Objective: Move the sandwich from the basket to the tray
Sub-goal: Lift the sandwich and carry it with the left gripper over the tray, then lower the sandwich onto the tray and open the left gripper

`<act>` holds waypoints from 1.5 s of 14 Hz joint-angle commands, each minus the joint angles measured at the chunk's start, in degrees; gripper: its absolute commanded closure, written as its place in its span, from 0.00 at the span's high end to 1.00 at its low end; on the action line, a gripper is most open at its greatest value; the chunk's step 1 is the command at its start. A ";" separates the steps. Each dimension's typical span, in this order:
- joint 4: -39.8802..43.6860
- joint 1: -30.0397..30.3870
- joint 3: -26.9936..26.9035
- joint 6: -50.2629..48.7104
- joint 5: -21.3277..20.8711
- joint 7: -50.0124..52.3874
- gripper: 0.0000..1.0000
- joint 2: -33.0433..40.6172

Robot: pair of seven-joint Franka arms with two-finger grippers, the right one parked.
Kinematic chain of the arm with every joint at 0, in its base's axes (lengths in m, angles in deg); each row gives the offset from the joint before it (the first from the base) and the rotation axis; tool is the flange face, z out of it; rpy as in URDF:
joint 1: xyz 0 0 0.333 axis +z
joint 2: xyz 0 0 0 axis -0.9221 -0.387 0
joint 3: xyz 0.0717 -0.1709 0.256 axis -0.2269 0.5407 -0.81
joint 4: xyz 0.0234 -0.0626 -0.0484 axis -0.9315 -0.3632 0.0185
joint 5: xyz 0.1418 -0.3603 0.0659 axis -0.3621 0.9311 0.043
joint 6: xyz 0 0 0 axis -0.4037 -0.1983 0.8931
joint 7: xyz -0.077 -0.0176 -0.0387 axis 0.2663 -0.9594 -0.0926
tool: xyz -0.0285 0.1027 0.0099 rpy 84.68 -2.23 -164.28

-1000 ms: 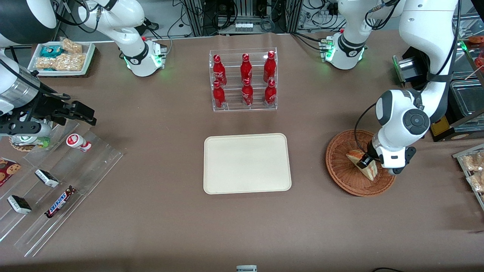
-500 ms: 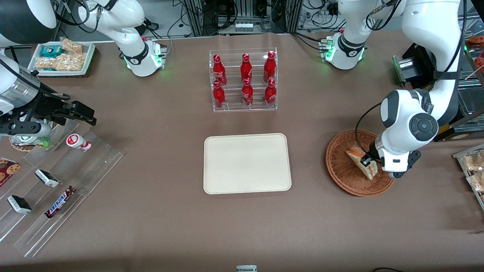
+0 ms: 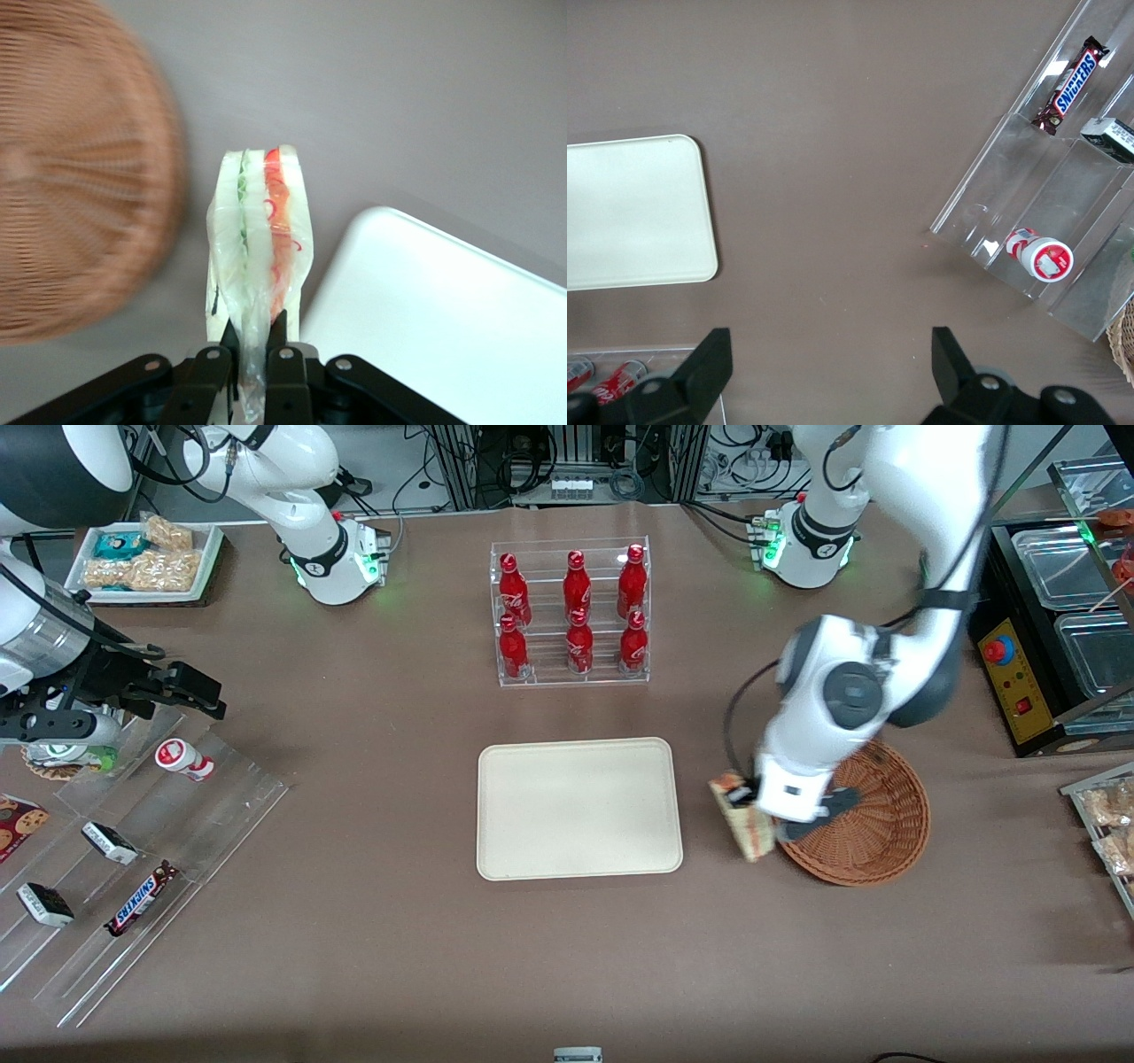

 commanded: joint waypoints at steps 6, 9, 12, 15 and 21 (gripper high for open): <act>17.46 -15.66 -1.00 6.54 0.05 0.00 0.06 -17.40; 18.79 -17.43 -1.00 7.69 -0.30 0.27 0.06 -19.44; 18.09 -17.52 -1.00 8.66 -1.70 -0.17 0.08 -19.53; 17.56 -17.52 -0.83 8.66 -1.18 0.61 0.58 -19.18; 17.21 -17.43 -1.35 -1.07 -1.88 1.76 1.00 -9.10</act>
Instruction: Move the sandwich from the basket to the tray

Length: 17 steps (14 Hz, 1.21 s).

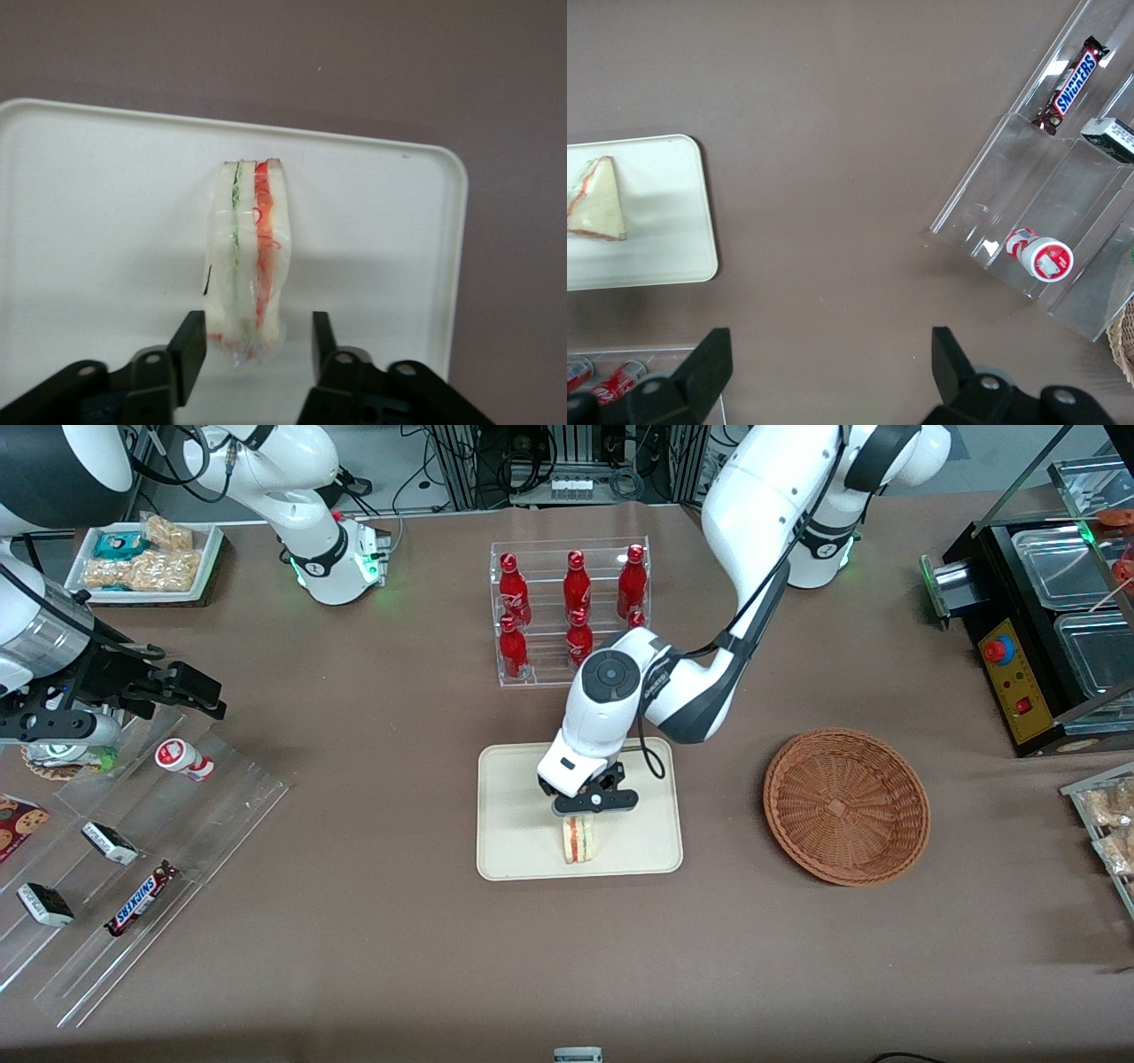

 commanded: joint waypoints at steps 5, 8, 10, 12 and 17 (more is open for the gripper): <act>-1.35 2.22 -5.28 -19.12 -0.93 0.05 1.00 15.05; -1.97 7.75 -5.29 -21.24 -0.93 -1.87 1.00 16.28; -2.93 12.49 -5.29 -25.97 -0.23 -10.10 1.00 18.38; -4.68 17.15 -5.29 -29.32 -0.05 -17.31 1.00 20.93; -12.41 28.23 -5.38 -34.25 -0.14 -34.28 1.00 30.07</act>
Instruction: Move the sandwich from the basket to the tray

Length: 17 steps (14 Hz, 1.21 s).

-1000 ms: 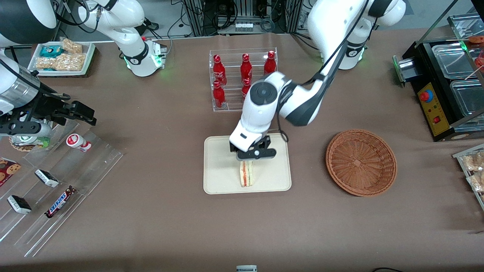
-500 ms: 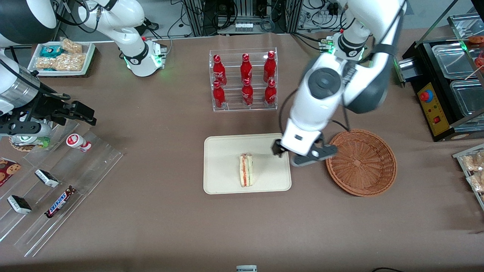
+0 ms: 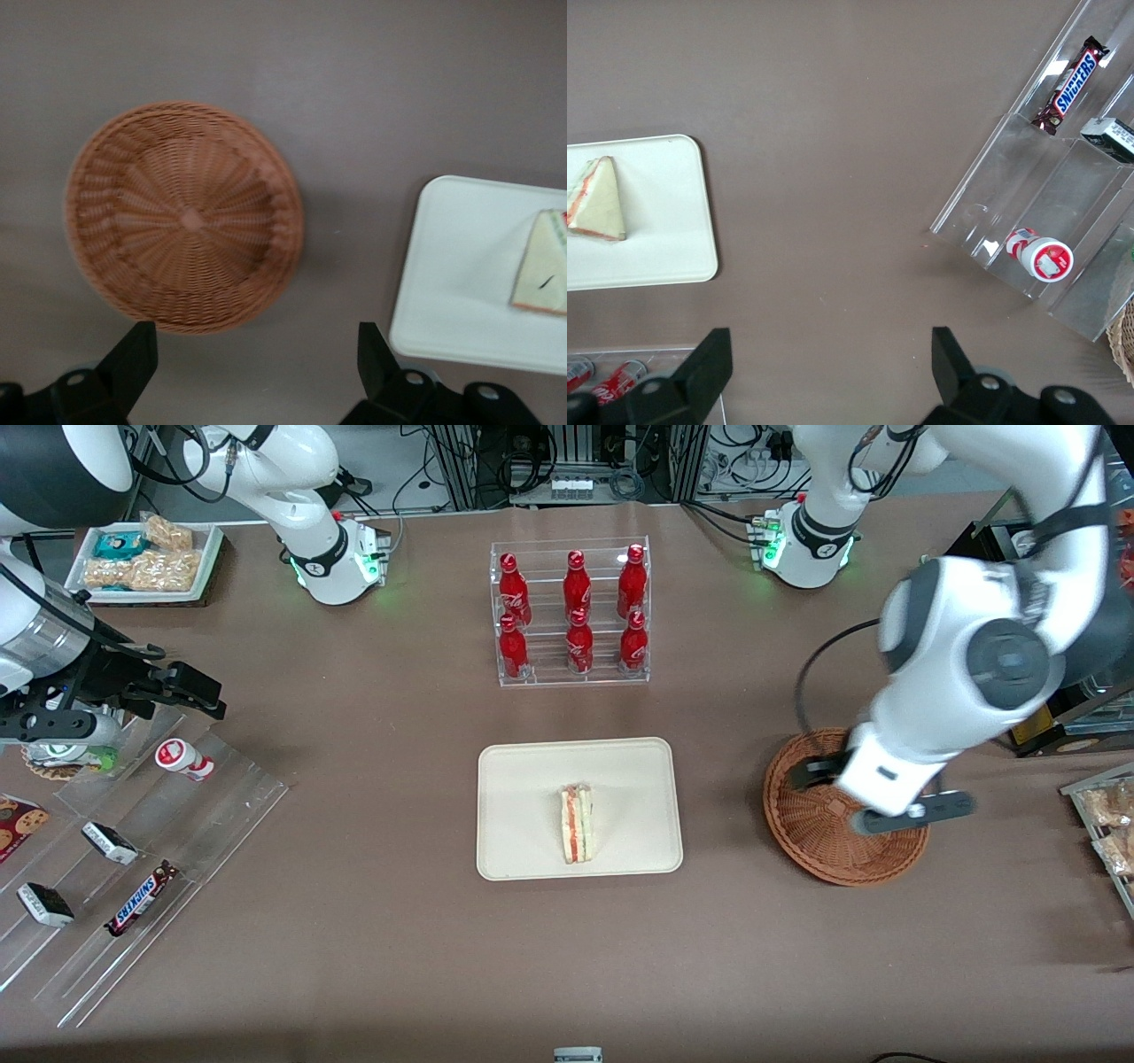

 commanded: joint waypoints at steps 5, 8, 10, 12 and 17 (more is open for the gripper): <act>-10.58 9.20 1.19 -3.10 -0.43 -12.81 1.00 14.05; -9.70 11.59 2.60 -5.39 -0.25 -18.79 1.00 16.43; -8.30 11.59 3.13 -6.36 -0.43 -19.94 1.00 17.14; -6.54 12.20 3.83 -6.37 -0.43 -21.09 1.00 17.05; -6.35 14.05 6.38 -6.28 -1.82 -21.62 1.00 16.26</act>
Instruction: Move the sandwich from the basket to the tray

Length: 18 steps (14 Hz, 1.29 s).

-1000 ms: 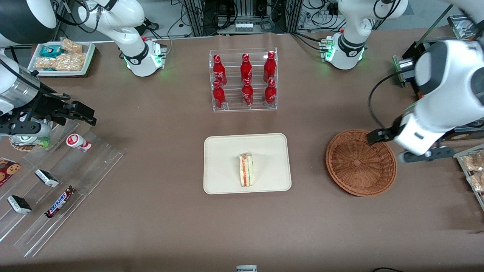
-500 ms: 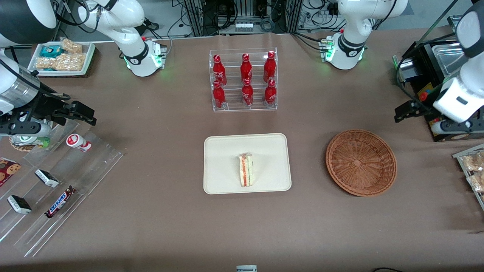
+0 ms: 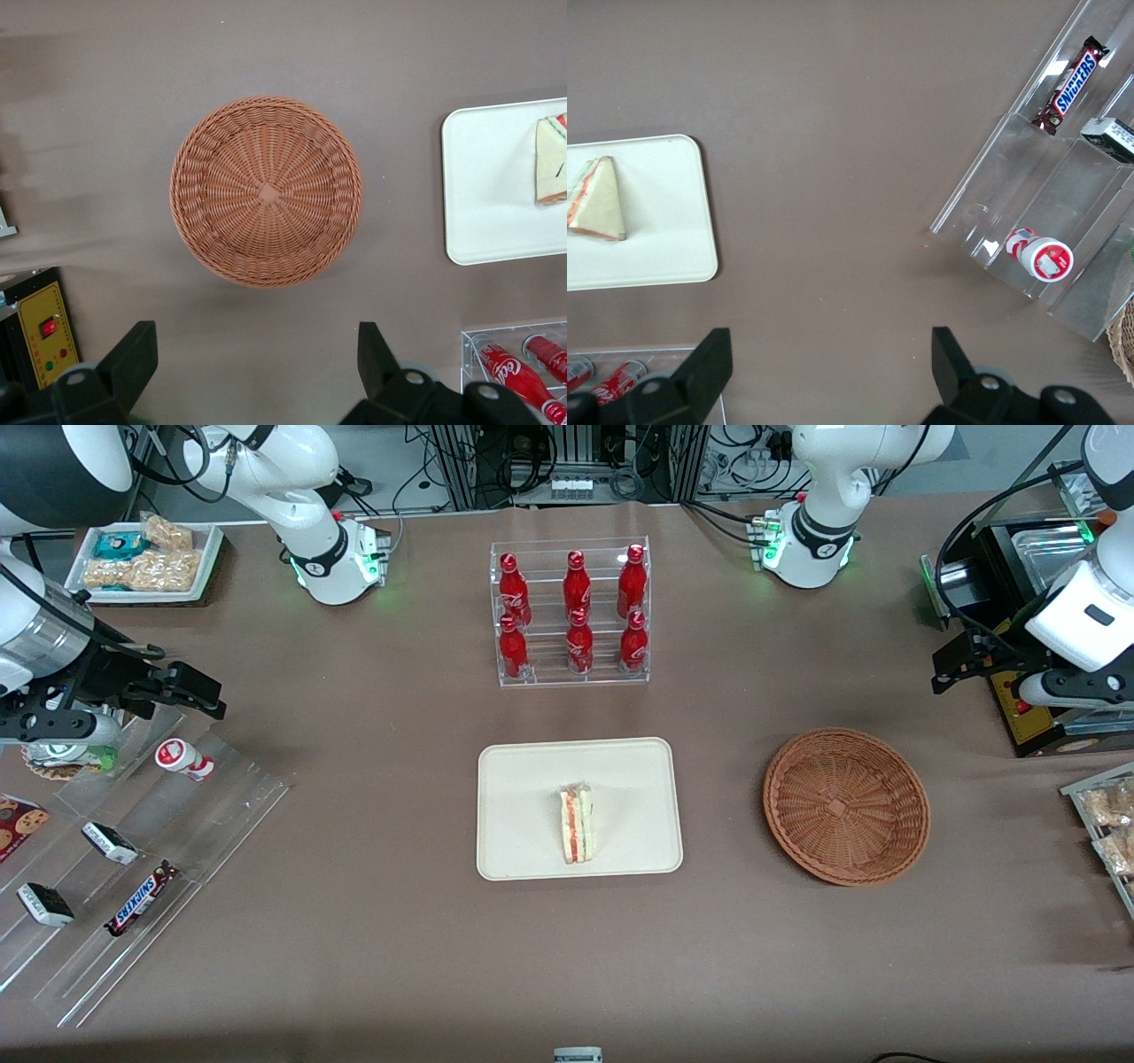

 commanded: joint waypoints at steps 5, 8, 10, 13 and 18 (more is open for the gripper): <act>0.54 0.70 1.21 -0.93 -3.28 -0.88 1.00 -0.67; 0.36 0.70 1.21 -1.02 -3.19 -0.53 1.00 -0.84; 0.27 0.70 1.21 -0.67 -3.19 -0.53 1.00 -1.02; -0.25 0.53 1.30 -0.49 -3.02 -0.53 1.00 -1.11; -0.87 -1.75 1.74 -0.22 -3.36 -0.36 1.00 -1.81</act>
